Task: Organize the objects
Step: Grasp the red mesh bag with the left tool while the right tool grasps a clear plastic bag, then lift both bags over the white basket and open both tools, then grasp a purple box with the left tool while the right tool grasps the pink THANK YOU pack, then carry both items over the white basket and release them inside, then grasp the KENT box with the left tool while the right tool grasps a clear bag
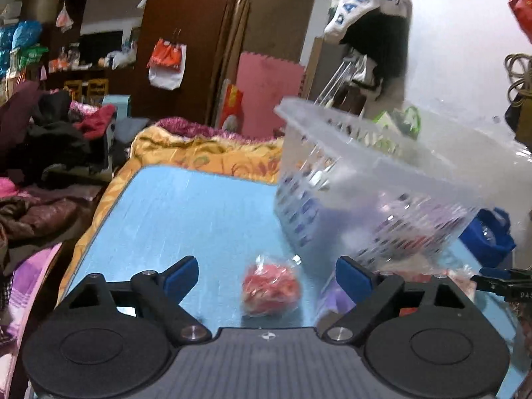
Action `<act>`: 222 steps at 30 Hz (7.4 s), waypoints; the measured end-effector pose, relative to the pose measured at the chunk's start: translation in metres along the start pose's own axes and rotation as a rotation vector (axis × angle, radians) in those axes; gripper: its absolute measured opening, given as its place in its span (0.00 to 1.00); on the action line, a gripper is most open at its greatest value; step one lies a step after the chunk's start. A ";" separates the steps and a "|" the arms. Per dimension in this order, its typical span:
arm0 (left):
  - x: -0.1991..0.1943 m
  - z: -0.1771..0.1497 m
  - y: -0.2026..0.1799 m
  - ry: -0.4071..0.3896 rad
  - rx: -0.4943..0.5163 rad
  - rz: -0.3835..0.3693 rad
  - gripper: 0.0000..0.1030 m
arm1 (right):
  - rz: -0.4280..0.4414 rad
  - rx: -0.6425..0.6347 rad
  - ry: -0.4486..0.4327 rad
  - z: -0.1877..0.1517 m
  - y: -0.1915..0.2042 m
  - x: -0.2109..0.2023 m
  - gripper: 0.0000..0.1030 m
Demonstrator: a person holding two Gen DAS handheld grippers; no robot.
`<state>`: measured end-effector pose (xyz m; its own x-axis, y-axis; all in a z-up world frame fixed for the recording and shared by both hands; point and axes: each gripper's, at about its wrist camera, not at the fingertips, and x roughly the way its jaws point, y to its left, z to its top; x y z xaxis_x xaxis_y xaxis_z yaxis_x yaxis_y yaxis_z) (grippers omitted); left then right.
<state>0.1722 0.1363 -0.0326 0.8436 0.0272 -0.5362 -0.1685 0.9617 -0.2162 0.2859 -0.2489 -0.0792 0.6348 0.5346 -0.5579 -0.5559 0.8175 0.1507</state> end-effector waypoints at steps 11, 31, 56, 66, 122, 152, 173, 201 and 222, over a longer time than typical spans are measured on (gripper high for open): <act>0.010 -0.010 0.012 0.013 -0.062 -0.002 0.90 | -0.054 -0.015 0.023 0.002 -0.004 0.003 0.54; 0.024 -0.011 -0.002 0.037 0.032 0.006 0.89 | -0.075 -0.071 0.022 0.004 0.002 0.003 0.52; 0.005 -0.018 0.008 -0.062 -0.026 -0.103 0.48 | -0.053 -0.033 -0.067 0.003 0.000 -0.009 0.46; -0.071 0.001 -0.004 -0.287 -0.019 -0.190 0.48 | -0.018 0.000 -0.324 0.005 0.008 -0.089 0.46; -0.009 -0.036 -0.055 -0.030 0.107 -0.053 0.84 | 0.104 -0.182 -0.202 -0.032 0.085 -0.040 0.78; -0.017 -0.047 -0.059 -0.144 0.086 -0.128 0.43 | 0.124 -0.092 -0.271 -0.034 0.073 -0.045 0.78; -0.081 -0.035 -0.060 -0.268 0.005 -0.263 0.43 | 0.170 0.044 -0.453 -0.023 0.050 -0.105 0.78; -0.060 0.002 -0.101 -0.161 0.168 -0.096 0.92 | 0.157 -0.083 -0.259 0.058 0.071 -0.066 1.00; -0.021 -0.083 -0.110 0.002 0.261 -0.008 0.69 | 0.088 -0.076 0.022 0.003 0.071 0.022 0.87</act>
<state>0.1309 0.0076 -0.0653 0.8435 0.0195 -0.5368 -0.0246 0.9997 -0.0023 0.2618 -0.1783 -0.0784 0.5704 0.5977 -0.5634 -0.6486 0.7486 0.1375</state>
